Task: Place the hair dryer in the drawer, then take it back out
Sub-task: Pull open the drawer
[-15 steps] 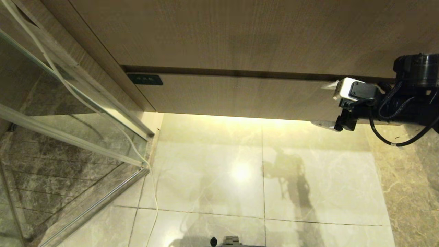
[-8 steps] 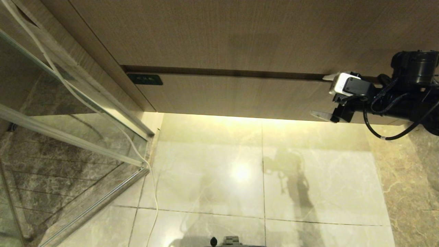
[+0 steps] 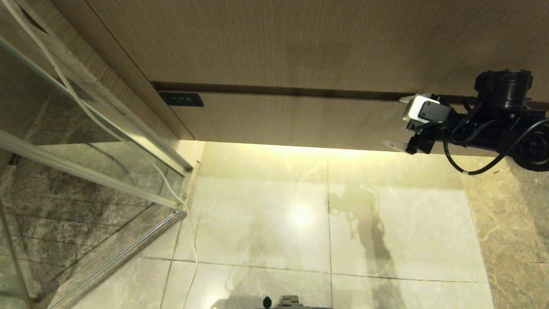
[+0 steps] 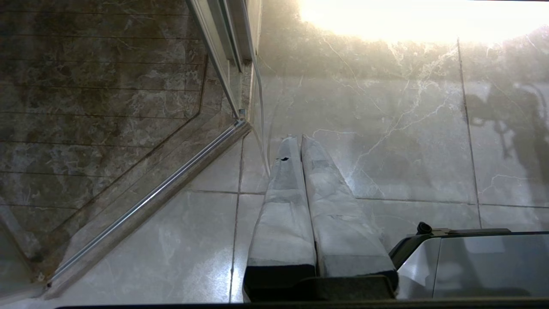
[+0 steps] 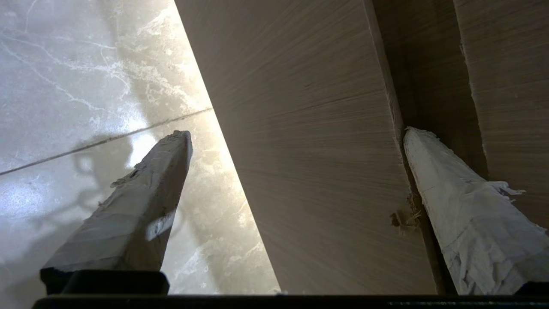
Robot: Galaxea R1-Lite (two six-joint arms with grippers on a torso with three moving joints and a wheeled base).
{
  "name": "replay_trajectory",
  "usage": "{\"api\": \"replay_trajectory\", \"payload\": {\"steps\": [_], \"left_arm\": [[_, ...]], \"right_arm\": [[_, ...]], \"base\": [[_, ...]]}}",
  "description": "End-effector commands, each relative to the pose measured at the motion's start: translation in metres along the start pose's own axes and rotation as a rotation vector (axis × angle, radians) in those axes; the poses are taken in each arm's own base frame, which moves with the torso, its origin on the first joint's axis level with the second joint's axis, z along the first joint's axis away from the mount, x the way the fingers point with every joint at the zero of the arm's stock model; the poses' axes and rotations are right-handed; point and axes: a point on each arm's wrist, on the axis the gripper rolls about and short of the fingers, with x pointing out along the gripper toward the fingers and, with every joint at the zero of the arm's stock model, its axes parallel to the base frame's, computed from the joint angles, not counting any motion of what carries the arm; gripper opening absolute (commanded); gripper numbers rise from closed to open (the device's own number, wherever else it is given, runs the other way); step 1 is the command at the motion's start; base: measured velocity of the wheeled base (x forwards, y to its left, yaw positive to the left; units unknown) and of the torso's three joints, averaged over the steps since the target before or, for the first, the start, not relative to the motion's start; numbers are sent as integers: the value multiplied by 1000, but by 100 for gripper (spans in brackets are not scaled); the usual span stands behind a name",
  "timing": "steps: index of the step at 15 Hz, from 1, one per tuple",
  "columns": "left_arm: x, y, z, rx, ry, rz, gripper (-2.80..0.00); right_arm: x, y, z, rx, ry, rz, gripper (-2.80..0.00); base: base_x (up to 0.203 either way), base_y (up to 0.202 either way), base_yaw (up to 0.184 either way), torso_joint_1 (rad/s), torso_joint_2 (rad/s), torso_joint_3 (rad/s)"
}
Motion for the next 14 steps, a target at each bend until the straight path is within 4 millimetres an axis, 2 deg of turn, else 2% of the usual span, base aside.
{"api": "replay_trajectory", "payload": {"steps": [1, 5, 9, 12, 14], "left_arm": [[0, 0, 0, 0, 1, 1, -280], [0, 0, 0, -1, 0, 1, -280], [0, 0, 0, 0, 1, 2, -280], [0, 0, 0, 0, -1, 1, -280], [0, 0, 0, 0, -1, 2, -280]], "right_arm": [[8, 5, -6, 7, 9, 22, 0], [13, 6, -9, -6, -4, 10, 0], [16, 18, -17, 32, 50, 83, 0], [9, 33, -20, 203, 137, 233, 0], [1, 36, -18, 353, 181, 269, 0]], "base": [[0, 0, 0, 0, 0, 0], [0, 0, 0, 0, 0, 0], [0, 0, 0, 0, 0, 0], [0, 0, 0, 0, 0, 0], [0, 0, 0, 0, 0, 0]]}}
